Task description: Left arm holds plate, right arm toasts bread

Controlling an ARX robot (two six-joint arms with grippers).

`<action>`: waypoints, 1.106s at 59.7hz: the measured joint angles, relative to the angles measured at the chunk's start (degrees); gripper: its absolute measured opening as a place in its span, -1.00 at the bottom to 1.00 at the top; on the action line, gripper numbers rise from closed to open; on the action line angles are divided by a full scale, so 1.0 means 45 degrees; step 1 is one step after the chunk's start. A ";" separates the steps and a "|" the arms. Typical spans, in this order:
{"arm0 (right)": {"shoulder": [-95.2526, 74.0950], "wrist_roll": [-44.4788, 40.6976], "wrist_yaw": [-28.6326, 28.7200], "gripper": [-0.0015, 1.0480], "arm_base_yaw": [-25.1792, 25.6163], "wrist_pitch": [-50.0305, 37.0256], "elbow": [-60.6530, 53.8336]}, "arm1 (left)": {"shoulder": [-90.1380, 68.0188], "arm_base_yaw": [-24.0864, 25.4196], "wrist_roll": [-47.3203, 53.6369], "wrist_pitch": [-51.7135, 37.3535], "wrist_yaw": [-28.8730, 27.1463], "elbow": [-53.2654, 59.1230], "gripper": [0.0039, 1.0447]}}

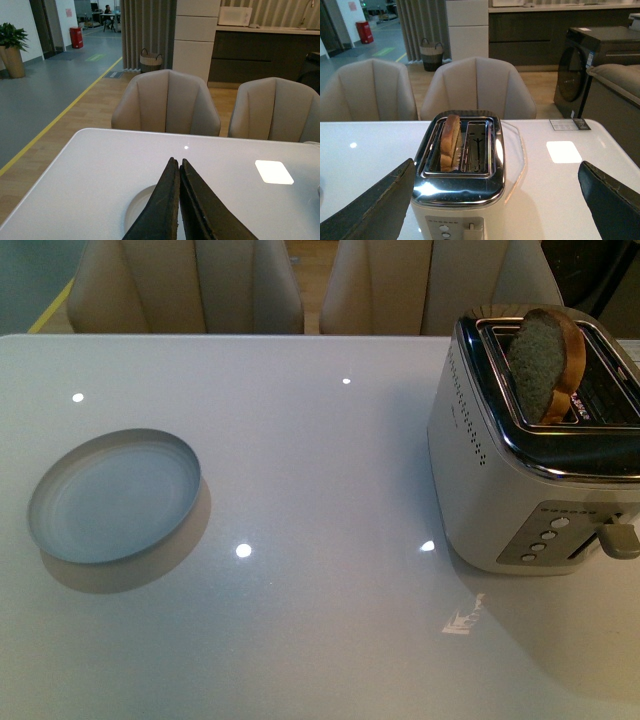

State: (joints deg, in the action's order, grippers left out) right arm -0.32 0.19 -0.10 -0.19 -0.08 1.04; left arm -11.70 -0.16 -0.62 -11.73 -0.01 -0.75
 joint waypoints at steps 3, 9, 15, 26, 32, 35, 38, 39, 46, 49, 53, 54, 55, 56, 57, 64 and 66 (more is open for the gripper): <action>0.0000 -0.0005 0.0000 0.83 0.0000 0.0000 0.0000 | 0.0151 0.0000 0.0000 0.0155 0.0000 0.0000 -0.95; 0.0000 -0.0005 0.0005 0.83 0.0000 0.0000 0.0000 | 0.1025 0.0000 0.0000 0.1297 0.0000 0.0000 -0.95; 0.0000 -0.0005 0.0000 0.83 0.0000 0.0000 0.0000 | 0.2399 0.0000 0.0000 0.2521 0.0005 -0.0005 -0.95; 0.0000 -0.0005 0.0000 0.83 0.0000 0.0000 0.0000 | 0.2516 0.0000 0.0000 0.2589 0.0000 -0.0005 -0.95; 0.0000 0.0000 0.0000 0.83 0.0000 0.0000 0.0000 | 0.2521 0.0000 0.0000 0.2589 0.0000 -0.0005 -0.95; 0.0000 -0.0005 0.0000 0.83 0.0000 0.0000 0.0000 | 0.2521 0.0000 0.0000 0.2589 0.0000 -0.0005 -0.82; 0.0000 -0.0005 0.0000 0.83 0.0000 0.0000 0.0000 | 0.2521 0.0000 0.0000 0.2589 0.0000 -0.0005 -0.65; 0.0000 -0.0005 0.0000 0.83 0.0000 0.0000 0.0000 | 0.2521 0.0000 0.0000 0.2589 0.0000 -0.0005 -0.58; 0.0000 -0.0005 0.0000 0.83 0.0000 0.0000 0.0000 | 0.2521 0.0000 0.0000 0.2589 0.0000 -0.0005 -0.17; 0.0000 0.0000 0.0000 0.83 0.0000 0.0000 0.0000 | 0.2521 0.0000 0.0000 0.2589 0.0000 0.0000 0.00; 0.0000 -0.0005 0.0000 0.83 0.0000 0.0000 0.0000 | 0.2521 0.0000 0.0000 0.2589 0.0000 -0.0005 0.24; 0.0000 -0.0005 0.0000 0.83 0.0000 0.0000 0.0000 | 0.2521 0.0000 0.0000 0.2589 0.0000 -0.0005 0.30; 0.0000 -0.0005 0.0000 0.83 0.0000 0.0000 0.0000 | 0.2521 0.0000 0.0000 0.2589 0.0000 -0.0005 0.37; 0.0000 -0.0005 0.0000 0.83 0.0000 0.0000 0.0000 | 0.2521 0.0000 0.0000 0.2589 0.0000 -0.0005 0.40; 0.0000 -0.0005 0.0000 0.83 0.0000 0.0000 0.0000 | 0.2521 0.0000 0.0000 0.2589 0.0000 -0.0005 0.47; 0.0000 -0.0005 0.0000 0.83 0.0000 0.0000 0.0000 | 0.2521 0.0000 0.0005 0.2589 0.0000 0.0000 0.89; 0.0000 -0.0005 0.0000 0.83 0.0000 0.0000 0.0000 | 0.2521 0.0000 0.0024 0.2589 0.0000 -0.0005 0.89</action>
State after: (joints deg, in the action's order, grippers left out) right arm -0.32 0.16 -0.10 -0.19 -0.08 1.04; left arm -0.36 -0.16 -0.51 -0.08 -0.01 -0.78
